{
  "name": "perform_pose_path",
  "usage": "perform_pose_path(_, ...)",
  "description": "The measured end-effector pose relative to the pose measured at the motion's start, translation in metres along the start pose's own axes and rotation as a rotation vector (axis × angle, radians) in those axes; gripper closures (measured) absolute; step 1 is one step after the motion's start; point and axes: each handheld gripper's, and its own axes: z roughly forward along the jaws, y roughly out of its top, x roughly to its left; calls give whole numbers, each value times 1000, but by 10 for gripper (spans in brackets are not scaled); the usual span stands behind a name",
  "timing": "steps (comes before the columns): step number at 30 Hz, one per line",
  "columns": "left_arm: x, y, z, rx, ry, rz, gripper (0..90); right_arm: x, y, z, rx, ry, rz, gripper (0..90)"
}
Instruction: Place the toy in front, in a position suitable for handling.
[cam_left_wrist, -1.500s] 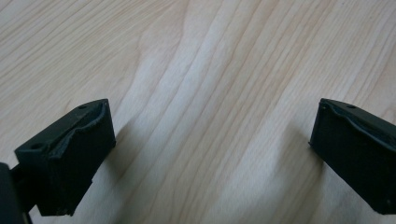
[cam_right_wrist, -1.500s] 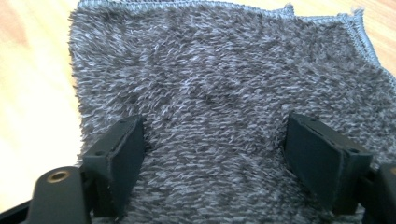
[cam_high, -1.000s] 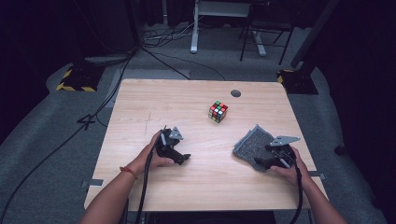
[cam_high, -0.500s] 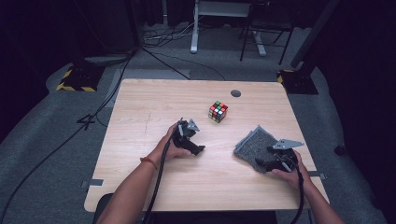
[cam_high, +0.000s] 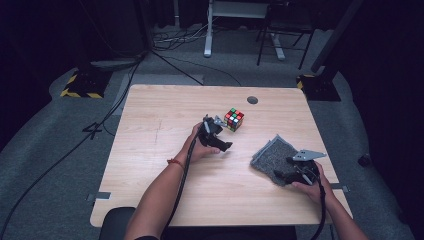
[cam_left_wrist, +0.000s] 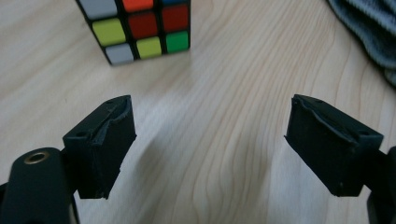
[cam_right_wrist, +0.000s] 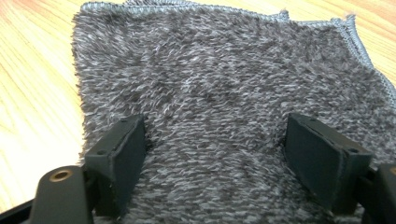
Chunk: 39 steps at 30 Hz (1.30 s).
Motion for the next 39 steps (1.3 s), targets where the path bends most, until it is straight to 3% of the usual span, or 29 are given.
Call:
perform_pose_path(12, 4, 34, 18, -35, 63, -32, 157, 0, 0, 0, 1, 0, 0, 217)
perform_pose_path(13, 6, 37, 22, -41, 90, -47, 157, 0, 0, 0, 0, 0, 0, 217)
perform_pose_path(16, 9, 39, 26, -31, 107, -68, 157, 0, 0, 0, 1, 0, 0, 217)
perform_pose_path(17, 13, 40, 29, -41, 111, -93, 157, 0, 0, 0, 1, 0, -1, 217)
perform_pose_path(22, 22, 41, 34, -21, 145, -86, 159, 0, 0, 0, 1, 1, -2, 217)
perform_pose_path(27, 29, 47, 34, -30, 143, -80, 158, 0, 0, 0, 0, 3, -2, 217)
perform_pose_path(28, 29, 47, 34, -30, 143, -80, 158, 0, 0, 0, 0, 3, -2, 217)
perform_pose_path(30, 28, 54, 36, -29, 152, -35, 154, 0, 0, 0, 1, 3, -2, 217)
perform_pose_path(39, 30, 67, 48, -41, 159, -22, 157, 0, -1, 0, 0, 2, -2, 218)
